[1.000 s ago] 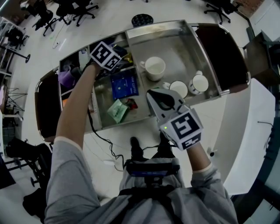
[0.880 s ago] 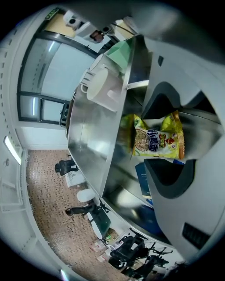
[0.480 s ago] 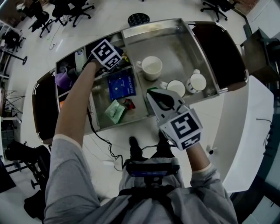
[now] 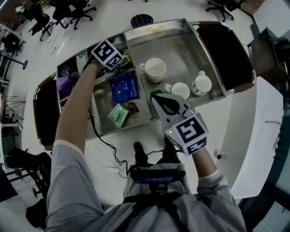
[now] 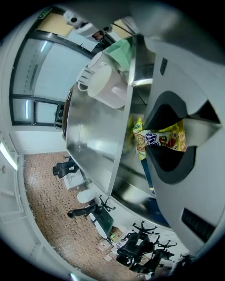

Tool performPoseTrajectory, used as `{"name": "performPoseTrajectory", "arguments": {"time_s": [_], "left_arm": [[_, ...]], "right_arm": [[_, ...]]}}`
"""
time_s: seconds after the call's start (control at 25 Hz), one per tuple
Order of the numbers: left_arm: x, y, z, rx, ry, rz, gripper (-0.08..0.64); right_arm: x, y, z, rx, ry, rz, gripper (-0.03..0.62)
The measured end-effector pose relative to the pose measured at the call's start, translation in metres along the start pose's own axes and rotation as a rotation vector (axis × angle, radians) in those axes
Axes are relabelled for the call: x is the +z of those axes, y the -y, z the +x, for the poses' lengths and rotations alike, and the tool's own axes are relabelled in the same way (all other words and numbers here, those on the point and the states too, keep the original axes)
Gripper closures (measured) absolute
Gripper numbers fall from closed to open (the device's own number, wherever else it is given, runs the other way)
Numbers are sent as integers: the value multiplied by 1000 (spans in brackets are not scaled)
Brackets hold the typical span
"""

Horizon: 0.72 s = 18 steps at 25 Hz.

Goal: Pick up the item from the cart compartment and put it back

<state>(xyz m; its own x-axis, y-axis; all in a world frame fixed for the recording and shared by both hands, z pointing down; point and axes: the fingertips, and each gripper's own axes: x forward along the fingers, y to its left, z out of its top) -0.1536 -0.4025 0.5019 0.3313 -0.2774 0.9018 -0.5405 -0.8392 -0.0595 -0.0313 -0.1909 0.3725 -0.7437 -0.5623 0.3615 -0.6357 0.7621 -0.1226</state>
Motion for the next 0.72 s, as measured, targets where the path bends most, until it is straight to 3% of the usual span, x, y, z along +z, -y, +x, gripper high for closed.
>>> {"name": "performPoseTrajectory", "arguments": {"time_s": [0.24, 0.48, 0.72], "left_arm": [[7, -7, -26, 47, 95, -64, 454], [14, -10, -73, 119, 252, -129, 454], [24, -8, -138, 210, 539, -251, 454]], "right_arm": [[2, -7, -3, 8, 8, -3, 583], [9, -15, -7, 17, 26, -10, 583], [11, -27, -7, 29, 27, -51, 583]]}}
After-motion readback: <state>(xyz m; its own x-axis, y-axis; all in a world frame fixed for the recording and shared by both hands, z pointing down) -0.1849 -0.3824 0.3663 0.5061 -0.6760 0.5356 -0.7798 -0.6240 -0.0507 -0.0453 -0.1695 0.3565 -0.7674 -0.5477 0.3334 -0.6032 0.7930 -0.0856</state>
